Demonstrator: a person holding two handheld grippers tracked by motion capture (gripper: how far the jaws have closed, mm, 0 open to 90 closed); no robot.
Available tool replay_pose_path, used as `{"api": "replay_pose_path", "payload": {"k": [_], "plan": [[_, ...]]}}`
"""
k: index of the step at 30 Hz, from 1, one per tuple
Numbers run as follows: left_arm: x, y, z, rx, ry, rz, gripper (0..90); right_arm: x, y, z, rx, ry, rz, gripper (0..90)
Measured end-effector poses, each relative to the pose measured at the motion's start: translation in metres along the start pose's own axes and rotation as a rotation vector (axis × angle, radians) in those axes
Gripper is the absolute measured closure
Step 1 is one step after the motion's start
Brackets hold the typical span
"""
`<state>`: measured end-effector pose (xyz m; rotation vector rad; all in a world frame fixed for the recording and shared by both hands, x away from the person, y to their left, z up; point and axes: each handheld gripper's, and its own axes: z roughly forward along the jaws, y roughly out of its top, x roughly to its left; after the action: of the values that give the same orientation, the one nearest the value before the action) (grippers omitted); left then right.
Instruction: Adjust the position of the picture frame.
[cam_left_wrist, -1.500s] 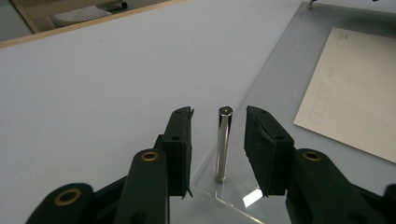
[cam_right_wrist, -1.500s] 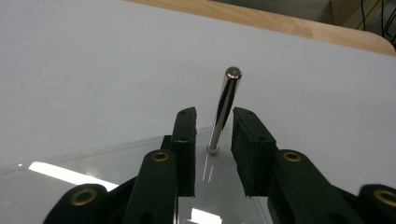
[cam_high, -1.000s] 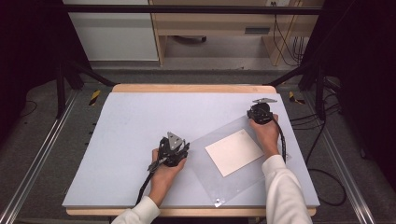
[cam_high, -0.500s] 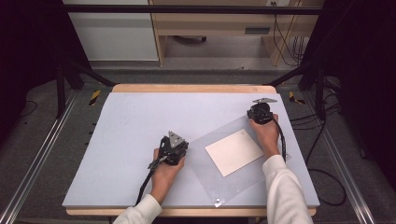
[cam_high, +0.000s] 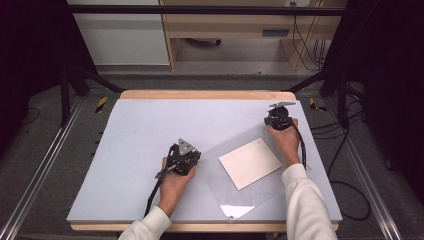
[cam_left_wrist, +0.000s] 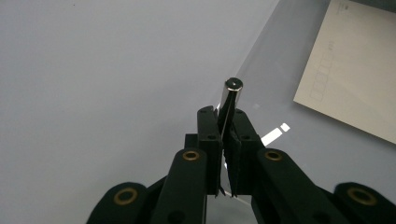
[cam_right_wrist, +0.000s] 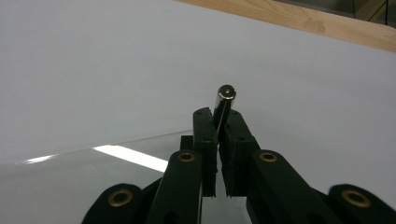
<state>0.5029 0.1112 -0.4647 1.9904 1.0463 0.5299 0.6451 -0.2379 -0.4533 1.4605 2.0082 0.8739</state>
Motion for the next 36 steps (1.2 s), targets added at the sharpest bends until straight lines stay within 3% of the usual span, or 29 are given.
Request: {"api": "replay_pose_path", "payload": {"k": [7,12,18,25,31,36], "plan": [[0.006,0.011,-0.015,0.016,-0.031,0.027,83.9,0.005,0.015,-0.021,0.034,-0.003,-0.011,85.9],[0.011,0.017,-0.029,0.01,-0.029,0.037,83.7,0.014,0.03,-0.037,0.046,-0.009,-0.046,85.9],[0.02,0.024,-0.044,0.002,-0.015,0.054,84.0,0.023,0.041,-0.05,0.04,0.007,-0.052,86.0],[0.032,0.034,-0.059,0.003,-0.011,0.056,83.9,0.031,0.043,-0.06,0.044,0.029,-0.039,85.9],[0.045,0.042,-0.066,0.005,-0.026,0.029,83.9,0.037,0.045,-0.073,0.045,0.033,-0.047,85.9],[0.055,0.048,-0.07,0.019,-0.034,0.036,83.9,0.042,0.044,-0.081,0.05,0.036,-0.048,85.9]]}}
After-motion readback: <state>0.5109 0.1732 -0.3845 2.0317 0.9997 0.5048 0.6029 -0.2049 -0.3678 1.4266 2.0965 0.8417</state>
